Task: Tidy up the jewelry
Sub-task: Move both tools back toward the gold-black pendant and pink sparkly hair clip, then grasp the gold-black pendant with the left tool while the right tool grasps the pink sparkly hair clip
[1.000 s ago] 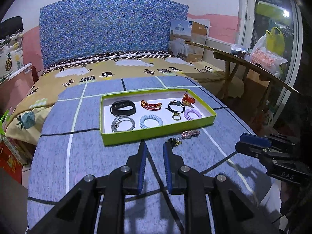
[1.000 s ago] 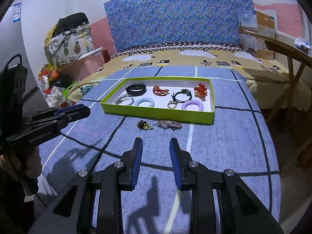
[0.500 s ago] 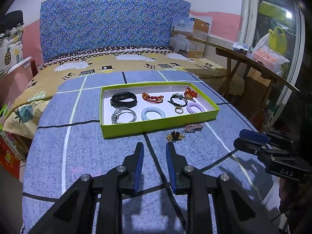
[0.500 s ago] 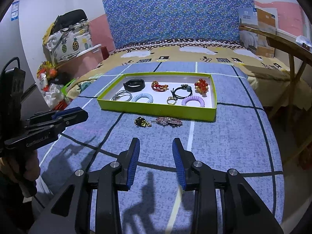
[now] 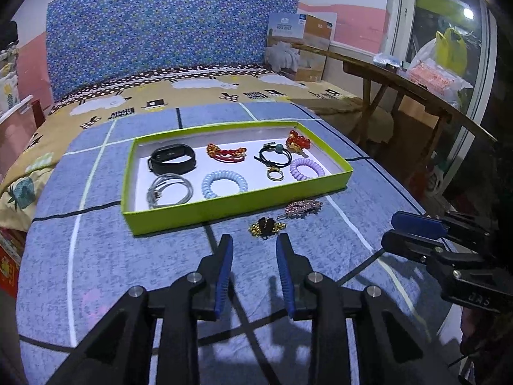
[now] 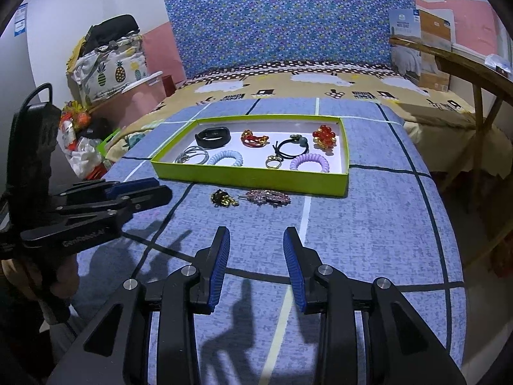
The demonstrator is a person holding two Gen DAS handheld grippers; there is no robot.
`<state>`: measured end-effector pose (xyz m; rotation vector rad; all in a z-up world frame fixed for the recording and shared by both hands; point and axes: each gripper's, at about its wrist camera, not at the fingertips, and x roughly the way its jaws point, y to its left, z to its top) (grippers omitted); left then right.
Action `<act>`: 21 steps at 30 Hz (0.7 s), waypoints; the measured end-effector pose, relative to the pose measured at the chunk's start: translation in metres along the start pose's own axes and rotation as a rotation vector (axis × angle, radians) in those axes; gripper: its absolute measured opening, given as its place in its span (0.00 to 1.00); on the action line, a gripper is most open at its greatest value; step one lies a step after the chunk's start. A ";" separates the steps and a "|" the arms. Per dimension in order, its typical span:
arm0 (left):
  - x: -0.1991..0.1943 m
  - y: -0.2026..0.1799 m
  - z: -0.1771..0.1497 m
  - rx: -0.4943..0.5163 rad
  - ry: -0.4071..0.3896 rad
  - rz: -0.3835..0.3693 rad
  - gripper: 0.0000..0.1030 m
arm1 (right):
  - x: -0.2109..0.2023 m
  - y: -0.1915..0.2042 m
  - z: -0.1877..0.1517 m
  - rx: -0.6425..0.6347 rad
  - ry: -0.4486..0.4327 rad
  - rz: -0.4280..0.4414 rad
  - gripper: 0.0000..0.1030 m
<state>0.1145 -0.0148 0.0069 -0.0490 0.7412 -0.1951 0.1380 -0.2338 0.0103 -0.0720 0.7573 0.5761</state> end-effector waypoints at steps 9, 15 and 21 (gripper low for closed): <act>0.032 -0.012 0.007 0.007 0.057 -0.023 0.30 | 0.006 -0.010 0.001 0.012 0.010 -0.008 0.35; 0.050 -0.015 0.014 -0.006 0.084 -0.044 0.36 | 0.014 -0.015 0.003 0.011 0.022 -0.012 0.35; 0.065 -0.017 0.017 -0.021 0.109 -0.028 0.36 | 0.028 -0.023 0.010 0.009 0.037 -0.009 0.35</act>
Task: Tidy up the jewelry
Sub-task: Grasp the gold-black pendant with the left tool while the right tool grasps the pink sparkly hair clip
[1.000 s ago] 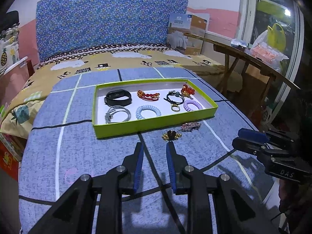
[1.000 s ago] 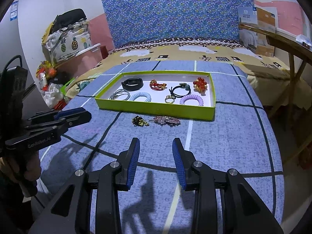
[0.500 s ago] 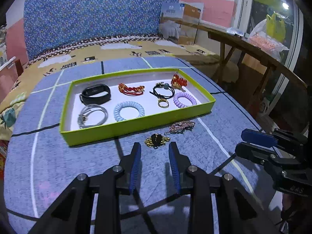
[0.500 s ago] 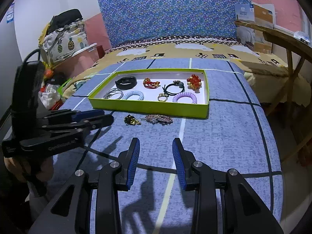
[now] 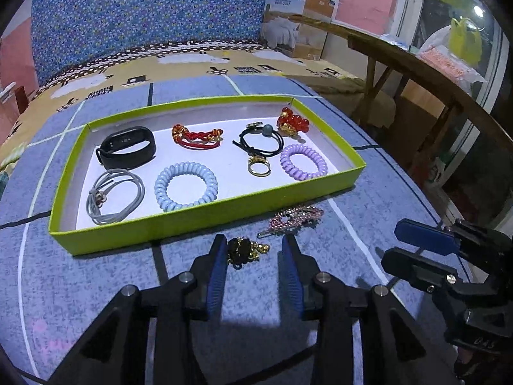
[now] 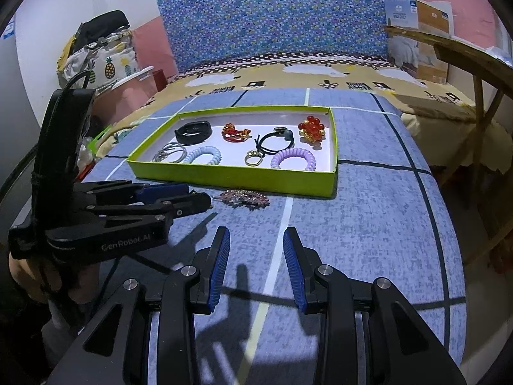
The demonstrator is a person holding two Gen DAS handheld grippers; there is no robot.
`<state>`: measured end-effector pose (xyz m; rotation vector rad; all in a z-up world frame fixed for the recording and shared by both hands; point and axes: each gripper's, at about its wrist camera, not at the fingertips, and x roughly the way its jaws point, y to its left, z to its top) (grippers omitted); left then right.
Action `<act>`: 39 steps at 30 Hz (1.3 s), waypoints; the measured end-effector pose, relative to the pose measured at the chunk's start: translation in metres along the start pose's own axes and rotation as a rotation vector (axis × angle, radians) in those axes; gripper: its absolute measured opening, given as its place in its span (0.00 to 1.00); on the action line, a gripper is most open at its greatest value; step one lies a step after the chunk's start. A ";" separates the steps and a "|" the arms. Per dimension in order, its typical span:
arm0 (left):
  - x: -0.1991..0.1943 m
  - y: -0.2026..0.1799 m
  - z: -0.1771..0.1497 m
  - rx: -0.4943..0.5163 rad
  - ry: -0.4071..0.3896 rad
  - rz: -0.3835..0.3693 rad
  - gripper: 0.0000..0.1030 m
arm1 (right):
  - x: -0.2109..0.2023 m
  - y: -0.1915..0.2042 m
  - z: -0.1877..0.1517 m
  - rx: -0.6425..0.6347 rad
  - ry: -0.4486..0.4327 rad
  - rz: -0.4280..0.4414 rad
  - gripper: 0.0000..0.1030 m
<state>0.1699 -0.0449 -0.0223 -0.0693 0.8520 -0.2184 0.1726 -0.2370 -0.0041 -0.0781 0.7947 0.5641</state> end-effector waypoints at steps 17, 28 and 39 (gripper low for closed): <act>-0.019 0.017 -0.016 0.013 0.001 0.023 0.19 | 0.055 -0.005 0.029 -0.086 0.090 0.068 0.35; -0.036 0.043 -0.027 -0.041 -0.017 0.037 0.17 | 0.061 0.012 0.022 -0.170 0.161 0.143 0.35; -0.045 0.057 -0.034 -0.068 -0.034 0.046 0.15 | 0.057 0.038 0.018 -0.223 0.147 0.113 0.35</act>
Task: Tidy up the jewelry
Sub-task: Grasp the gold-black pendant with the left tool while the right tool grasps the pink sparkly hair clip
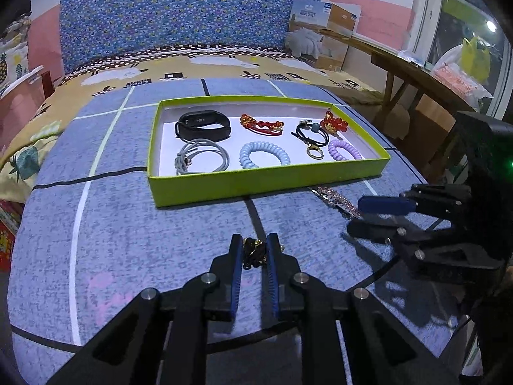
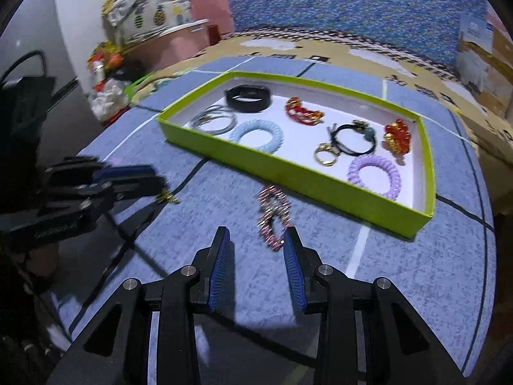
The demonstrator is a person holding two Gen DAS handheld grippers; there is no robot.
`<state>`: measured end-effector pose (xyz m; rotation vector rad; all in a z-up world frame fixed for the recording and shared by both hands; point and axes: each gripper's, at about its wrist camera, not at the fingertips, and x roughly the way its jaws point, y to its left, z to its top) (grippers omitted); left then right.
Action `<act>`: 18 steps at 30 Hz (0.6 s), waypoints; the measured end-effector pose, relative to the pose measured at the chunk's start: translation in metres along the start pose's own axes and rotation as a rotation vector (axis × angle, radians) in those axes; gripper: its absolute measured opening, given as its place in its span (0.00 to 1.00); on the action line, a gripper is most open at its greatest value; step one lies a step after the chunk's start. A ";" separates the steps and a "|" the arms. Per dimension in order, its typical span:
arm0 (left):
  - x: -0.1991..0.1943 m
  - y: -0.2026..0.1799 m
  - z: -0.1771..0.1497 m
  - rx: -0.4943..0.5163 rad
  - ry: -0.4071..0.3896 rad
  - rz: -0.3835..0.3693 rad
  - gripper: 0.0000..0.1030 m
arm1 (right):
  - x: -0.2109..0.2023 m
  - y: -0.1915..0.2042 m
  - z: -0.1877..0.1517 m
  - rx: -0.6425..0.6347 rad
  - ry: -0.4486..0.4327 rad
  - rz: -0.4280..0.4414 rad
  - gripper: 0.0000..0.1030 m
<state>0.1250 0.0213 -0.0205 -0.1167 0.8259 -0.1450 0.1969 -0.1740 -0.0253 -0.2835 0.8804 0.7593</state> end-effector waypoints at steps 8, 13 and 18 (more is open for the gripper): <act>0.000 0.007 -0.002 -0.012 0.012 -0.005 0.15 | 0.016 0.002 0.012 0.025 0.020 -0.047 0.35; 0.005 0.010 -0.002 -0.021 0.038 -0.012 0.21 | 0.014 0.000 0.010 0.041 0.019 -0.062 0.19; 0.008 0.008 -0.003 -0.008 0.053 -0.021 0.28 | 0.010 0.000 0.005 0.061 0.014 -0.064 0.17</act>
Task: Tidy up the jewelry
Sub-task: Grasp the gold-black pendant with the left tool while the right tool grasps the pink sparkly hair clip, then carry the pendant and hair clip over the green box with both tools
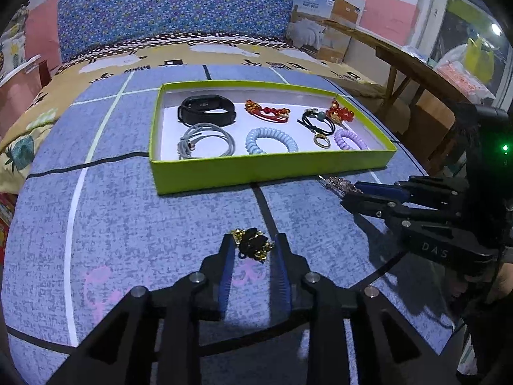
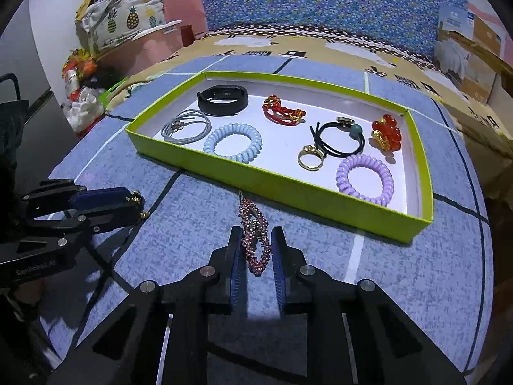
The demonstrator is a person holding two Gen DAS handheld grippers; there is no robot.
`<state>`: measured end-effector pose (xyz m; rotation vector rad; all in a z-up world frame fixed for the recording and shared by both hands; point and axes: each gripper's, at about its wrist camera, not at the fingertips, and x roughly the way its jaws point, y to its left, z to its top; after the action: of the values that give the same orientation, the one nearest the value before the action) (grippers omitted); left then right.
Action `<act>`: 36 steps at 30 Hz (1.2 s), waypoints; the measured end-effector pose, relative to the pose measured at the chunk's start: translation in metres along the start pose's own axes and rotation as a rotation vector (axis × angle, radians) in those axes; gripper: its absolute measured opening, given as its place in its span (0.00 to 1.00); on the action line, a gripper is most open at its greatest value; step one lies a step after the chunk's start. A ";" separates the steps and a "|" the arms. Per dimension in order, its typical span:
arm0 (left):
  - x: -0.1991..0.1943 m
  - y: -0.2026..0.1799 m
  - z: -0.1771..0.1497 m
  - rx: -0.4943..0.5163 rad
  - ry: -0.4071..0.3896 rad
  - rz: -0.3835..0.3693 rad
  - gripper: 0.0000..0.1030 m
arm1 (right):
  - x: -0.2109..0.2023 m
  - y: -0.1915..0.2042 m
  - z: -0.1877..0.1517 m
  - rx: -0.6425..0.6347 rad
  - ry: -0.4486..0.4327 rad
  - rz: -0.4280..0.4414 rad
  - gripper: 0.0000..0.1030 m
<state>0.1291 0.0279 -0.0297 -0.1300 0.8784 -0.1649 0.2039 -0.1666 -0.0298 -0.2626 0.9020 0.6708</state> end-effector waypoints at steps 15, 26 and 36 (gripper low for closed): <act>0.010 -0.014 0.009 0.079 0.010 0.064 0.20 | -0.017 0.000 -0.017 0.057 -0.026 -0.010 0.17; -0.004 -0.019 0.000 0.091 -0.012 0.029 0.16 | -0.038 0.006 -0.025 0.075 -0.082 -0.032 0.17; -0.031 -0.027 0.003 0.089 -0.097 0.004 0.16 | -0.067 0.009 -0.021 0.083 -0.160 -0.057 0.17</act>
<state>0.1095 0.0073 0.0011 -0.0528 0.7735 -0.1919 0.1556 -0.1986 0.0112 -0.1570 0.7646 0.5915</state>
